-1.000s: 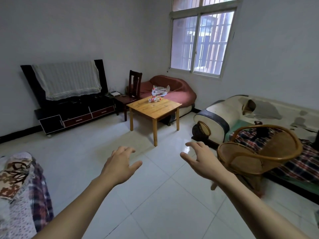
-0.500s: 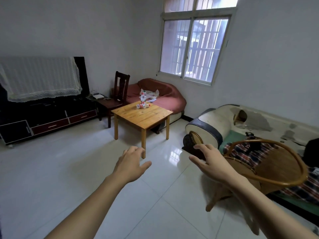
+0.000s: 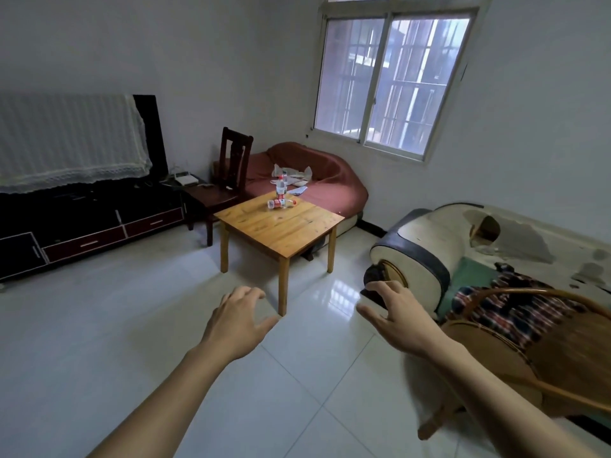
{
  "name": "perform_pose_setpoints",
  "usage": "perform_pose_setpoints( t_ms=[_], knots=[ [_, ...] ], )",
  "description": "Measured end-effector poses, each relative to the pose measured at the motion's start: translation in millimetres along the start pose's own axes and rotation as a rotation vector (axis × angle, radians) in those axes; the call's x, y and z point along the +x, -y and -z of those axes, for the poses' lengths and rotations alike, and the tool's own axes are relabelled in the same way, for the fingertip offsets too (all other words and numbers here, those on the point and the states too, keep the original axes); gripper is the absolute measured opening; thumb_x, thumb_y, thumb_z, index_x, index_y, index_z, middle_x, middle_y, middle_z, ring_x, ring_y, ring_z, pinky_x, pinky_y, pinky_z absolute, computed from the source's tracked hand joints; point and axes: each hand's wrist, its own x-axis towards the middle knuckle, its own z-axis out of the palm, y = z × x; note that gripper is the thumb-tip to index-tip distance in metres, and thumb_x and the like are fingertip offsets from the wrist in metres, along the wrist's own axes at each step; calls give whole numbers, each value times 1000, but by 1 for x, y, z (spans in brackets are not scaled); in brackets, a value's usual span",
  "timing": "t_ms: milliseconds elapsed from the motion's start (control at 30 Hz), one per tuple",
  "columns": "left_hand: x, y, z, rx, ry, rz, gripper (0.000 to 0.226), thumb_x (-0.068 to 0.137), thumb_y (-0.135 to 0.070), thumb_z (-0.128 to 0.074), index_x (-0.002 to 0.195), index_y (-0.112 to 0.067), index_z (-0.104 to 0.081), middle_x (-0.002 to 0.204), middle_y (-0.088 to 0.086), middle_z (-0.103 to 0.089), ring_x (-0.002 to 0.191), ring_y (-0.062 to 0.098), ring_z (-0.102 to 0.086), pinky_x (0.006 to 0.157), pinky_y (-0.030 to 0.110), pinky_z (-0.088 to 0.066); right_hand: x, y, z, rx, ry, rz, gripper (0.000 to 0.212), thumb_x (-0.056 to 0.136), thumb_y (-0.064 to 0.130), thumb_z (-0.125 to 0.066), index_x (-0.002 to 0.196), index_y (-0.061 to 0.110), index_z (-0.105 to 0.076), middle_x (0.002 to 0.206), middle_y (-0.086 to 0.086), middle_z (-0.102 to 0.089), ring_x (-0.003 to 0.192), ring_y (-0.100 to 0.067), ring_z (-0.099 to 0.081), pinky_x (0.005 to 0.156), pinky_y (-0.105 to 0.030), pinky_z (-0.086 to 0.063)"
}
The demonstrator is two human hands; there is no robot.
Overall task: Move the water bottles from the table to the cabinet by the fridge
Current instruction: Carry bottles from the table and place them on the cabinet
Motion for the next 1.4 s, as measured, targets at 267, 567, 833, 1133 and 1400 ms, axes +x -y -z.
perform_pose_setpoints(
  t_ms=[267,567,833,1133,1400],
  knots=[
    [129,15,-4,92,28,-1,57,91,-53,-59,140,-27,-45,144,-5,-43,131,15,-41,103,32,-40,139,-17,-31,101,-26,15,58,93,61,-46,140,29,-45,144,0,-46,130,-20,-43,106,-42,-43],
    [298,6,12,113,-21,-5,55,91,-54,-59,137,-27,-48,141,-6,-45,130,14,-41,103,33,-42,308,-41,-24,159,-29,6,58,94,60,-46,142,28,-44,147,-1,-45,133,-21,-41,107,-42,-42],
    [440,22,-18,57,56,-49,58,92,-53,-59,141,-26,-45,145,-6,-42,133,15,-38,105,33,-41,429,-72,-34,101,-15,-38,55,93,62,-45,138,31,-45,143,1,-46,122,-20,-50,102,-37,-44],
    [630,32,-46,-67,120,-142,57,90,-52,-61,139,-27,-47,143,-4,-42,131,16,-39,105,33,-41,574,-86,-27,12,-53,-152,61,90,65,-45,140,29,-45,145,0,-45,129,-20,-45,106,-37,-43],
    [751,18,-76,-40,179,-245,57,89,-52,-60,139,-28,-48,149,-4,-39,134,17,-40,106,33,-41,654,-115,-33,13,-61,-279,66,89,65,-45,142,25,-46,146,-3,-45,131,-22,-45,109,-36,-41]
  ],
)
